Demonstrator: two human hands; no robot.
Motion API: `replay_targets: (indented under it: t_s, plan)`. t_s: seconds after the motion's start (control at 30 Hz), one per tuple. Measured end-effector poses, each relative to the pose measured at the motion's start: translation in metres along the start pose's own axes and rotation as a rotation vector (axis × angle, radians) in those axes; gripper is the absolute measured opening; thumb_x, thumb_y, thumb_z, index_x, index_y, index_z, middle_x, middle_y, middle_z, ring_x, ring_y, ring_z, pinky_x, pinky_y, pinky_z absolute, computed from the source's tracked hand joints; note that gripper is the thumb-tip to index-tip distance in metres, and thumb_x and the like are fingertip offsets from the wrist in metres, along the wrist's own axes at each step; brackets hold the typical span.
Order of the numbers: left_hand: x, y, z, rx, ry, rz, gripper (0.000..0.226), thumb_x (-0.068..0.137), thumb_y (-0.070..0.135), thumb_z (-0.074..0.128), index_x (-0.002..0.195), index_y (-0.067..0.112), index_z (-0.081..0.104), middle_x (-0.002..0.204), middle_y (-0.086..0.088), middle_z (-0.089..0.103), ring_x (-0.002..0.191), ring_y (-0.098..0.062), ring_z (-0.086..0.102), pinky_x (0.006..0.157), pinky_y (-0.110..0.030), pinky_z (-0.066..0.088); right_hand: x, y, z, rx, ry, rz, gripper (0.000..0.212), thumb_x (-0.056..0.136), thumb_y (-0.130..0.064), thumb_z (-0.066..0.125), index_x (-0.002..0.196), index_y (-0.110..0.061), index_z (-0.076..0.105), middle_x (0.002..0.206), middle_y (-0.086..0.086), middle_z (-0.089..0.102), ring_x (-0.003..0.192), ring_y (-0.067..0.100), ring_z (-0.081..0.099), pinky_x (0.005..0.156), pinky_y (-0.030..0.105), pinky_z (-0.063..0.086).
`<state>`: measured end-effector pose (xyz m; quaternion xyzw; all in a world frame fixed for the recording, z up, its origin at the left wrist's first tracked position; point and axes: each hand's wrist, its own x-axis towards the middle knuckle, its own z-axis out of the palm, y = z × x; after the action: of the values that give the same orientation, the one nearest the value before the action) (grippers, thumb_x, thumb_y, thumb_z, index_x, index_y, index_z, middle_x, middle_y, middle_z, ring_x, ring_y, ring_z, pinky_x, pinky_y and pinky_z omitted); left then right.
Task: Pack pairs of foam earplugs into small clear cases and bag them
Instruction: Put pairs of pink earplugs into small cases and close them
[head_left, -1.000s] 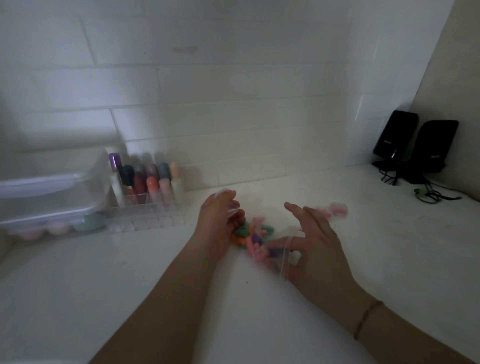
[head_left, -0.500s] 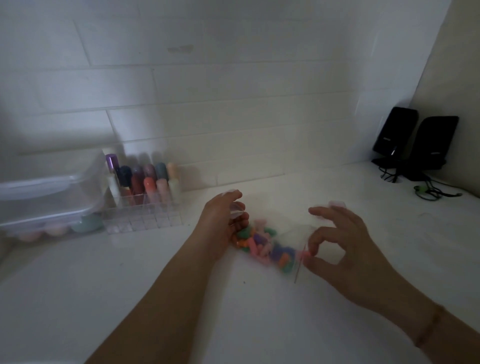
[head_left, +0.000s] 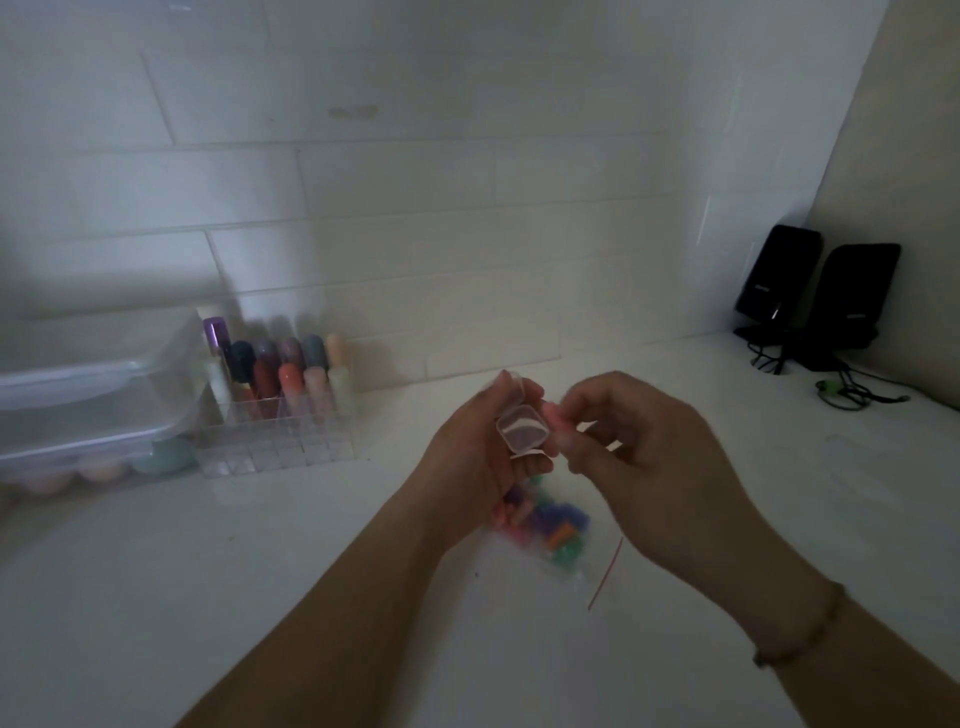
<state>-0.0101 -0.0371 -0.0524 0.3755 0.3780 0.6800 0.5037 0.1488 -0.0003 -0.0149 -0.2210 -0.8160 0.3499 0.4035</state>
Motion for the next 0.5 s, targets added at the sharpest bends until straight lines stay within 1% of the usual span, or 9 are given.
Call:
replay_targets:
  t_s: [0.1, 0.13, 0.17, 0.23, 0.3, 0.33, 0.43, 0.5]
  plan:
    - [-0.002, 0.001, -0.002, 0.018, -0.072, -0.02, 0.039, 0.092, 0.048, 0.045, 0.105, 0.011, 0.047, 0.082, -0.008, 0.055, 0.06, -0.018, 0.057, 0.044, -0.025, 0.047, 0.004, 0.005, 0.017, -0.248, 0.04, -0.063, 0.008, 0.09, -0.029, 0.065, 0.088, -0.035, 0.061, 0.086, -0.022, 0.068, 0.055, 0.0, 0.058, 0.058, 0.021, 0.049]
    - [-0.002, 0.001, -0.003, 0.027, -0.085, -0.024, 0.039, 0.093, 0.049, 0.045, 0.104, 0.012, 0.047, 0.079, -0.006, 0.056, 0.058, -0.017, 0.056, 0.044, -0.026, 0.044, 0.004, 0.006, 0.021, -0.317, 0.052, -0.07, 0.004, 0.09, -0.036, 0.063, 0.091, -0.038, 0.06, 0.087, -0.025, 0.068, 0.052, -0.005, 0.054, 0.06, 0.022, 0.049]
    - [-0.001, 0.001, -0.003, 0.031, -0.093, -0.027, 0.039, 0.093, 0.05, 0.046, 0.102, 0.012, 0.048, 0.076, -0.005, 0.056, 0.058, -0.017, 0.053, 0.046, -0.028, 0.04, 0.004, 0.007, 0.024, -0.377, 0.056, -0.063, 0.005, 0.09, -0.042, 0.06, 0.095, -0.042, 0.058, 0.087, -0.027, 0.067, 0.051, -0.008, 0.05, 0.061, 0.022, 0.048]
    - [0.0, 0.0, -0.005, 0.023, -0.075, -0.029, 0.038, 0.092, 0.051, 0.049, 0.101, 0.014, 0.049, 0.074, -0.003, 0.054, 0.062, -0.017, 0.048, 0.051, -0.03, 0.037, 0.005, 0.007, 0.03, -0.463, 0.057, -0.027, 0.007, 0.089, -0.049, 0.058, 0.094, -0.044, 0.055, 0.083, -0.029, 0.064, 0.053, -0.009, 0.049, 0.06, 0.021, 0.046]
    - [0.001, -0.001, -0.005, 0.001, -0.045, -0.04, 0.038, 0.091, 0.049, 0.051, 0.105, 0.014, 0.048, 0.074, -0.002, 0.054, 0.064, -0.017, 0.045, 0.051, -0.027, 0.038, 0.007, 0.007, 0.035, -0.526, 0.057, 0.002, 0.007, 0.086, -0.045, 0.062, 0.089, -0.042, 0.056, 0.084, -0.025, 0.063, 0.059, -0.002, 0.052, 0.06, 0.023, 0.045]
    - [0.001, -0.002, -0.005, -0.005, -0.03, -0.046, 0.038, 0.09, 0.049, 0.052, 0.106, 0.015, 0.048, 0.076, -0.003, 0.053, 0.064, -0.017, 0.046, 0.053, -0.027, 0.038, 0.008, 0.008, 0.037, -0.545, 0.057, 0.008, 0.007, 0.084, -0.042, 0.065, 0.087, -0.041, 0.058, 0.085, -0.023, 0.062, 0.061, 0.0, 0.052, 0.059, 0.021, 0.043]
    - [0.002, -0.002, -0.006, -0.008, -0.002, -0.059, 0.039, 0.088, 0.051, 0.054, 0.106, 0.016, 0.05, 0.081, -0.008, 0.048, 0.065, -0.017, 0.045, 0.054, -0.028, 0.036, 0.01, 0.011, 0.041, -0.562, 0.06, -0.007, 0.009, 0.083, -0.037, 0.067, 0.088, -0.04, 0.061, 0.086, -0.02, 0.06, 0.063, -0.001, 0.048, 0.057, 0.011, 0.034]
    - [0.002, -0.001, -0.007, -0.016, 0.019, -0.082, 0.04, 0.087, 0.053, 0.055, 0.106, 0.018, 0.051, 0.079, -0.008, 0.045, 0.063, -0.018, 0.041, 0.054, -0.028, 0.032, 0.01, 0.013, 0.043, -0.588, 0.055, -0.052, 0.011, 0.082, -0.033, 0.068, 0.091, -0.039, 0.063, 0.09, -0.019, 0.063, 0.061, -0.002, 0.047, 0.055, 0.013, 0.037]
